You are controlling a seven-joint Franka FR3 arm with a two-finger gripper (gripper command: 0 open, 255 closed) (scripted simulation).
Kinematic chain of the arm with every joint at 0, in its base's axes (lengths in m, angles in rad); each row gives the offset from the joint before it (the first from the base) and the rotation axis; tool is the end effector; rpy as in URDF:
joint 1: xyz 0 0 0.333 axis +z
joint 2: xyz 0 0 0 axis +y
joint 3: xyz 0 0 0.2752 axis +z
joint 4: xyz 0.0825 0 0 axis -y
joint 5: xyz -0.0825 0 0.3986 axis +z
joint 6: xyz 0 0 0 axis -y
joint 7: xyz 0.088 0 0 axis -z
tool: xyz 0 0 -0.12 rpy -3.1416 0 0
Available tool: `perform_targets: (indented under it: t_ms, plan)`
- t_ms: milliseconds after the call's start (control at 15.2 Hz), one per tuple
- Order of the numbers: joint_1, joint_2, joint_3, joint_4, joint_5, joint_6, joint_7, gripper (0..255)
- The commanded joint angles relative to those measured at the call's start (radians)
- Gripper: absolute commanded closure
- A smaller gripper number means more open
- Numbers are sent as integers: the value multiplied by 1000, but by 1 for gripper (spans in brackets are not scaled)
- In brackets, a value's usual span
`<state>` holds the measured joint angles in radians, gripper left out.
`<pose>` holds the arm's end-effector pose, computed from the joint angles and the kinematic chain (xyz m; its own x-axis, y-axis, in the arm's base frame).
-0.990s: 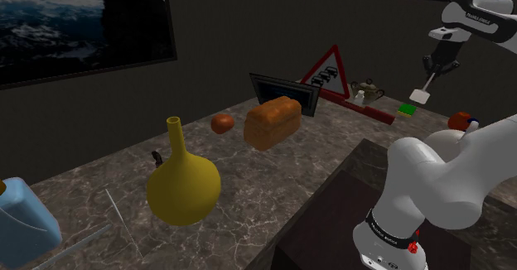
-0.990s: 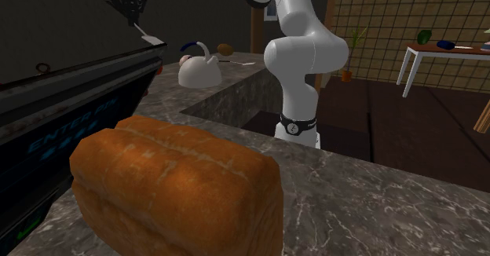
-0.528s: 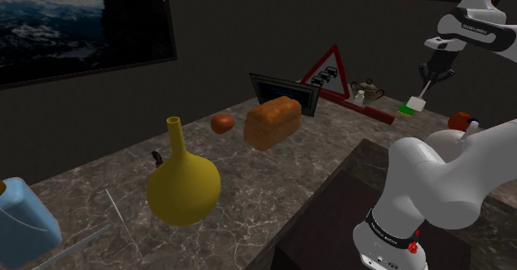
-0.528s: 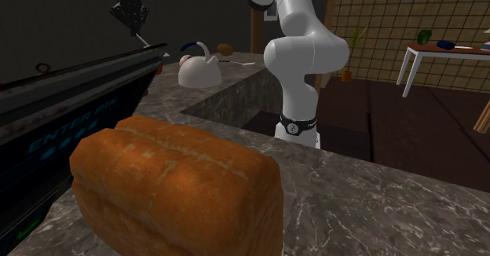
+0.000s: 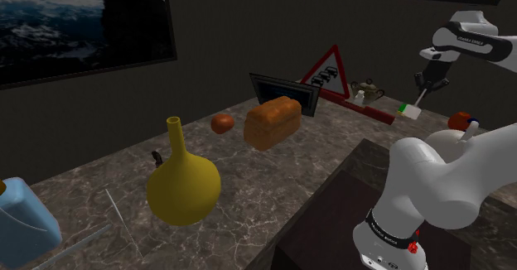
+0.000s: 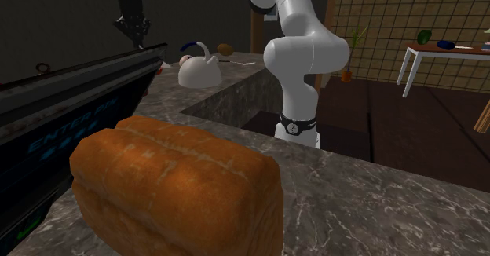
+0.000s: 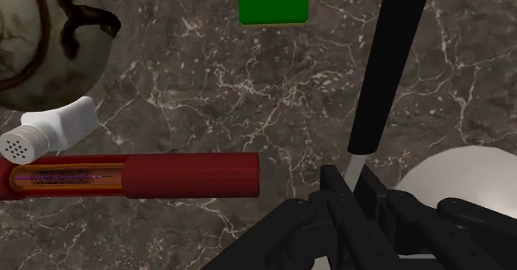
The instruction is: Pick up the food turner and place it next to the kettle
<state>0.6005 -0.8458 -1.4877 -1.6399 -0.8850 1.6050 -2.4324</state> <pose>0.1491 -0.5986 0.4667 0.0015 0.9978 -0.0662 1.0000 -0.0015 0.0002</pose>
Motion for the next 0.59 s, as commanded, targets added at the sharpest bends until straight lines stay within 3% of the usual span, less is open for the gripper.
perform_targets:
  t_ms: [0,528]
  plan:
    - [-5,-9,-8,-24,-10,21,8,255]
    - [-18,-43,-47,-102,-52,95,35,255]
